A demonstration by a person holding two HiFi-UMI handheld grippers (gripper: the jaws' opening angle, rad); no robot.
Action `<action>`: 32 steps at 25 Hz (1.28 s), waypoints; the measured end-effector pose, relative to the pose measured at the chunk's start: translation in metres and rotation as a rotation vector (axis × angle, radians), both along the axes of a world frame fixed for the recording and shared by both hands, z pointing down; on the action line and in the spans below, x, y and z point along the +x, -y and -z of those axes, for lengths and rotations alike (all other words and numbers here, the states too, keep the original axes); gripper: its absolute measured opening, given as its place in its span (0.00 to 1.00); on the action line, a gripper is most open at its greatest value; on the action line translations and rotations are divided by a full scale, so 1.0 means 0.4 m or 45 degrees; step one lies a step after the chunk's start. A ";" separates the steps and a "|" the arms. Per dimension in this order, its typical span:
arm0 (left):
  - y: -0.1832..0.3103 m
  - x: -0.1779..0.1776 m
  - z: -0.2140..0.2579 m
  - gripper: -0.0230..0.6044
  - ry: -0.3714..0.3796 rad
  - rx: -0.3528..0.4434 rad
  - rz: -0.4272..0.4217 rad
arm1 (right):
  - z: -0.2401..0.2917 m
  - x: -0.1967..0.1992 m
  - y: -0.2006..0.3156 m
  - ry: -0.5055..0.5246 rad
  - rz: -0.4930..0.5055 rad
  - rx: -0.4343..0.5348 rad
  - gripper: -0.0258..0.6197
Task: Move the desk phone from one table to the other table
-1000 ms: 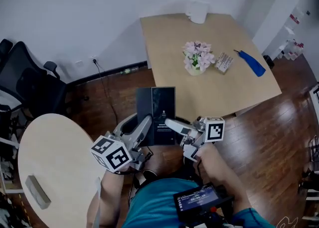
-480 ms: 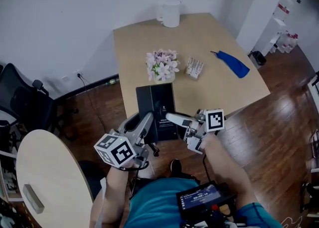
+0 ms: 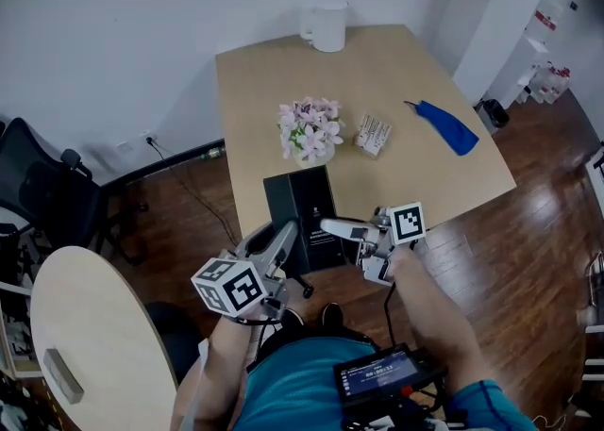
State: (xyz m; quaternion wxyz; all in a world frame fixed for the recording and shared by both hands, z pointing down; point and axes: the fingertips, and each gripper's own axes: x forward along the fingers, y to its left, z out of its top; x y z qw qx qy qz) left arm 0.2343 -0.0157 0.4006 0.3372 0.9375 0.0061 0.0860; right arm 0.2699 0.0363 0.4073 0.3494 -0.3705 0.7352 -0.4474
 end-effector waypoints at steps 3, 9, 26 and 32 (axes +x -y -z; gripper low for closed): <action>0.013 0.002 -0.040 0.29 0.040 -0.032 -0.033 | -0.037 0.003 0.015 0.022 0.004 -0.033 0.29; 0.023 0.036 -0.137 0.29 0.100 -0.133 -0.096 | -0.122 0.038 0.028 0.011 0.004 -0.100 0.29; -0.034 0.304 -0.391 0.31 0.370 -0.236 -0.046 | -0.367 0.308 -0.026 0.138 0.082 -0.305 0.29; -0.052 0.359 -0.436 0.31 0.375 -0.302 -0.036 | -0.421 0.378 -0.030 0.159 0.029 -0.345 0.29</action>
